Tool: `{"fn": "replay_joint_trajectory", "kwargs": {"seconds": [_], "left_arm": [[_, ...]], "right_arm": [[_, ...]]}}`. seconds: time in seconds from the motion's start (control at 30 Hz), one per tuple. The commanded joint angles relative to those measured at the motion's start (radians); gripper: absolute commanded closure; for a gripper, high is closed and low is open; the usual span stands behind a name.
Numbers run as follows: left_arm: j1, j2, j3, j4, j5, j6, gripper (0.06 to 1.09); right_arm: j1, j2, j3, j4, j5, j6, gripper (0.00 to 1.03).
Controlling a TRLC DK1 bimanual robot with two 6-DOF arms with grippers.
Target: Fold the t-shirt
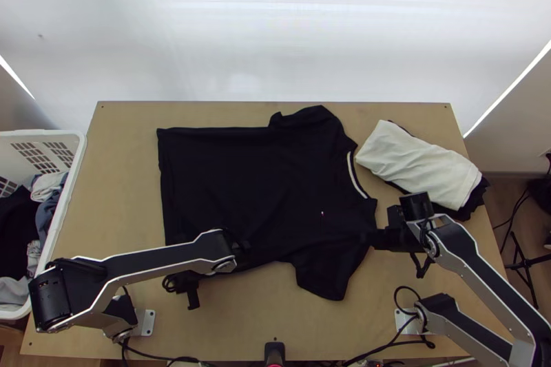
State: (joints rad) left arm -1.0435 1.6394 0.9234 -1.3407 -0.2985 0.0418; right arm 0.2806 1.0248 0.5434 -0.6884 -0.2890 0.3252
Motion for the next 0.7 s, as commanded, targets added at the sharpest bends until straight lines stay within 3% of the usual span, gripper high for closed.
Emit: {"fn": "replay_joint_trajectory", "kwargs": {"seconds": [0.0,0.23,0.37,0.6,0.67], "left_arm": [[-0.016,-0.013,-0.020,0.041,-0.013,0.020,1.05],[0.000,-0.039,-0.003,0.075,-0.005,0.024,1.05],[0.138,-0.081,0.077,0.077,0.002,0.027,1.05],[0.362,-0.288,0.227,0.127,0.216,-0.040,1.05],[0.415,-0.348,0.224,0.155,0.240,-0.059,1.05]], "right_arm": [[-0.018,-0.012,0.007,-0.013,-0.001,-0.012,1.00],[-0.031,-0.011,0.018,-0.016,0.001,-0.021,1.00],[-0.055,-0.011,0.035,-0.028,0.001,-0.026,1.00],[-0.103,-0.019,0.064,-0.054,0.001,-0.035,1.00],[-0.116,-0.015,0.081,-0.059,0.001,-0.038,1.00]]}}
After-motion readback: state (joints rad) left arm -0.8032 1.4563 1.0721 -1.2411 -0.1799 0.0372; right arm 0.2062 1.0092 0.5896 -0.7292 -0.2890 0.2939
